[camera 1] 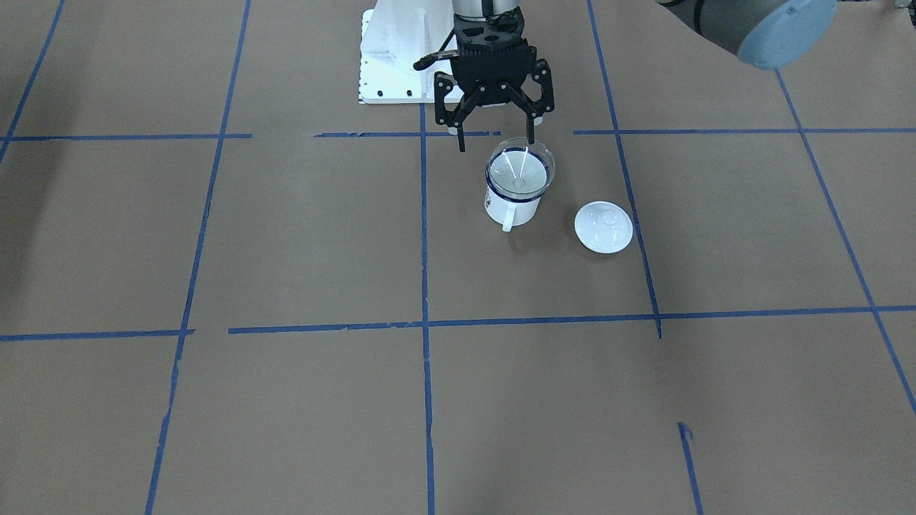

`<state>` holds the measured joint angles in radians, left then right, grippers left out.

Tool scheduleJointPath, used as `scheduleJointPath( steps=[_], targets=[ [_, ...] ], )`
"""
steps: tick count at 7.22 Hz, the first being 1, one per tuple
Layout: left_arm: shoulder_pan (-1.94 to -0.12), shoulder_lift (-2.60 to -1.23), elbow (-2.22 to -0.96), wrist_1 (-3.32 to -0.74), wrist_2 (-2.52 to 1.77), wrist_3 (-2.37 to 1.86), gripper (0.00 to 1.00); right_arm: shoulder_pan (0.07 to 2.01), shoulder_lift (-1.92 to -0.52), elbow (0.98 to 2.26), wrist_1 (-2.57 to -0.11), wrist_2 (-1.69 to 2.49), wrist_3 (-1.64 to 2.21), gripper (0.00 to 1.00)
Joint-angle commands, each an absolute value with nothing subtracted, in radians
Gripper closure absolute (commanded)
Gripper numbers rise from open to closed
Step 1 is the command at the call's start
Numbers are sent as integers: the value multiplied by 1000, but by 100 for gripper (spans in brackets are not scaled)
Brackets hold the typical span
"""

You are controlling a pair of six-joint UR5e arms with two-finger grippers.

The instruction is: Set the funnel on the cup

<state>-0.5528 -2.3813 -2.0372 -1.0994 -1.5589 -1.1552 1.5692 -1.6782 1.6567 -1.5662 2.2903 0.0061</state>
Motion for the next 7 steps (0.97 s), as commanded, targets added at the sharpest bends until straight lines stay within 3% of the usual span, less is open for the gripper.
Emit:
scheduleJointPath(
  steps=[1,2,4,7],
  targets=[
    [-833,-2238,-2033,-1393,-1832,-963,0,1569,-1678,1657,-1566,2290,6,0],
    [-935,-2150,-2007,-1536,-1958,-919,0,1569,-1678,1657,-1566,2290,6,0],
    [-1175,-2056,-1840,-1627,-2226,-664,0,1569,-1678,1657,-1566,2290,6,0],
    [-1365,-1747,-1813,-1618,-2281,-201,0,1569,-1678,1657,-1566,2290,6,0]
  ],
)
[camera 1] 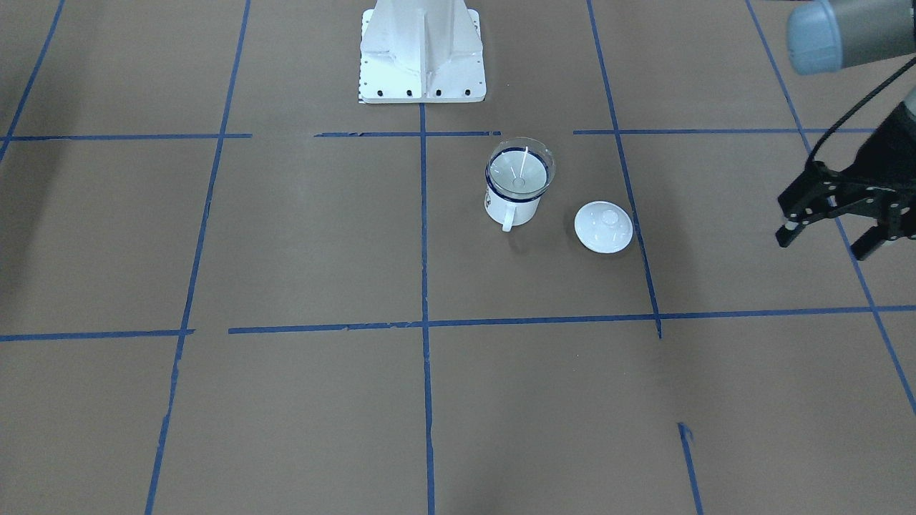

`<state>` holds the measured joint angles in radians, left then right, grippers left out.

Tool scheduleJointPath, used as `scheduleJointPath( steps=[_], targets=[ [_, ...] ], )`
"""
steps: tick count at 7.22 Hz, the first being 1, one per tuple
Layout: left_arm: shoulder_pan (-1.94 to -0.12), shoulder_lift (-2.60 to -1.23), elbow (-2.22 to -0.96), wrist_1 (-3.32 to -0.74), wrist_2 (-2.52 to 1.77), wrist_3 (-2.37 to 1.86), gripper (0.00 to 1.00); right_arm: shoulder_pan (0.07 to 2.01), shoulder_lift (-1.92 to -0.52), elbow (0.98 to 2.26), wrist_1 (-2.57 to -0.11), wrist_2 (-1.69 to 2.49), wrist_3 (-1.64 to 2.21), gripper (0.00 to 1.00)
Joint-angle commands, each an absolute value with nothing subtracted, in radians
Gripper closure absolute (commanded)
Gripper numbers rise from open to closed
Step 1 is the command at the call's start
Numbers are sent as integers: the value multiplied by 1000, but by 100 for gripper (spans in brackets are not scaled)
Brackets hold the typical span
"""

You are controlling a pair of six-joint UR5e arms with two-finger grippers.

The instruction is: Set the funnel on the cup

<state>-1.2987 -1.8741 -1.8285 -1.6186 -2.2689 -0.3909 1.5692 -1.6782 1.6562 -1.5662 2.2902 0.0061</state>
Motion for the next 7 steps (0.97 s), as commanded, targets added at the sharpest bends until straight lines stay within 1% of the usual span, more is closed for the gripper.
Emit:
scheduleJointPath(
  steps=[1,2,3,5,7],
  targets=[
    [-1420,-1683,-1766,-1617,-2278,-60,0,1569,-1678,1657,-1566,2290,6,0],
    [-1492,-1605,-1732,-1618,-2281,21,0,1569,-1678,1657,-1566,2290,6,0],
    [-1550,-1536,-1726,-1617,-2281,97,0,1569,-1678,1657,-1566,2290,6,0],
    [-1575,-1474,-1692,-1615,-2292,103,0,1569,-1678,1657,-1566,2290,6,0],
    [-1589,-1451,-1687,-1615,-2358,101,0,1569,-1678,1657,-1566,2290,6,0]
  ],
)
